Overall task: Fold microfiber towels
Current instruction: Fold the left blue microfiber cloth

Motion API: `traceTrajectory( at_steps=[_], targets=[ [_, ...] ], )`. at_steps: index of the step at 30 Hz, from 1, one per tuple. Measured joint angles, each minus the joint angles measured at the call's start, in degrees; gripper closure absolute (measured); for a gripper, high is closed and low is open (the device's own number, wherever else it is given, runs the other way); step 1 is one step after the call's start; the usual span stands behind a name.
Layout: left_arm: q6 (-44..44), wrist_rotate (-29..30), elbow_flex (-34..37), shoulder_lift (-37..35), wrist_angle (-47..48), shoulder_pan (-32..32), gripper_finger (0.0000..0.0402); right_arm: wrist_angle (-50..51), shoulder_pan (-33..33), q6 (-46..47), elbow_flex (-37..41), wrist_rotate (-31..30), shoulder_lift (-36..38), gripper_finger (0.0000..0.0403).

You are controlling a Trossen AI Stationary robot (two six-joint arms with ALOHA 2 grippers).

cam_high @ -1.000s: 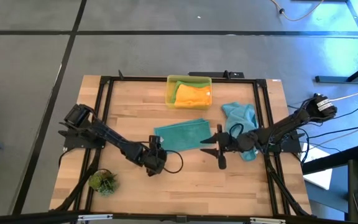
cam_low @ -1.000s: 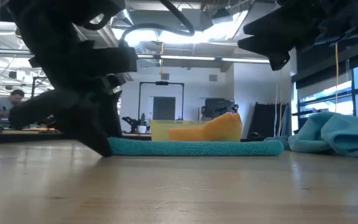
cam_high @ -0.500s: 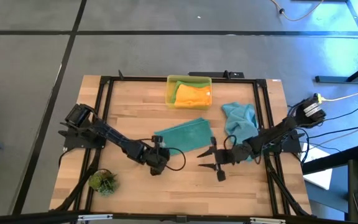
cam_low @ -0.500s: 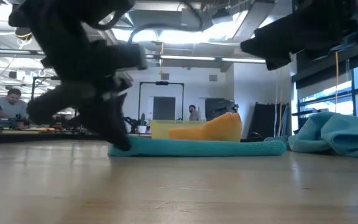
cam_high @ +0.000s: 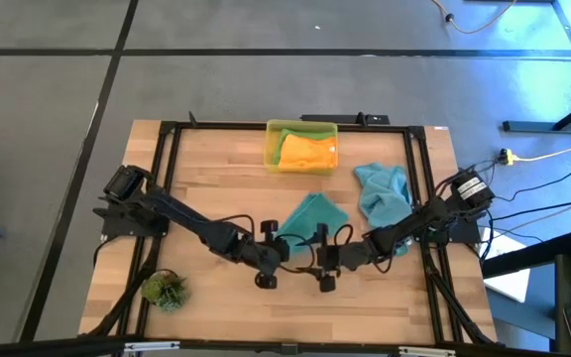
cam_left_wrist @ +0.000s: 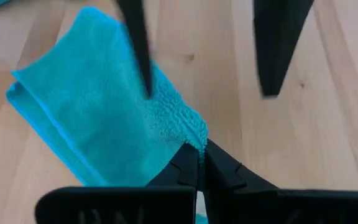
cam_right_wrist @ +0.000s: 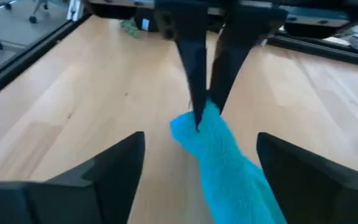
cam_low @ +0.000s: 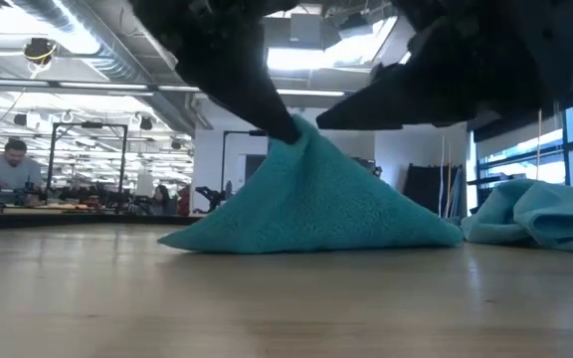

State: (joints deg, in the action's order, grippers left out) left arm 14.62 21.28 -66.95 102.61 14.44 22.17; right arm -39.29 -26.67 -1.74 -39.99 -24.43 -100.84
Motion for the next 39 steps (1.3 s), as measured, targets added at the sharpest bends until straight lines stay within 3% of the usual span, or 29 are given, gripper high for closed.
traceTrajectory(
  at_steps=[5, 19, 24, 39],
  targets=[
    [-0.2, -1.5, -0.6, 0.0, 0.1, -0.2, 0.0401, 3.4, -0.1, 0.0, -1.9, -0.1, 0.0, 0.0078],
    [-1.6, -2.8, -0.6, 0.0, 0.1, -0.2, 0.0401, 9.3, 1.2, -0.3, -7.7, -1.5, -6.0, 0.0086],
    [-1.6, -4.6, -0.6, 0.0, 0.1, 0.0, 0.0401, 9.9, 1.2, -2.7, -9.6, -1.4, -6.2, 0.0135],
    [-1.6, -4.9, -0.6, 0.0, -0.1, 0.0, 0.0401, 12.0, 1.2, -3.1, -10.3, -1.0, -6.3, 0.0339]
  ],
)
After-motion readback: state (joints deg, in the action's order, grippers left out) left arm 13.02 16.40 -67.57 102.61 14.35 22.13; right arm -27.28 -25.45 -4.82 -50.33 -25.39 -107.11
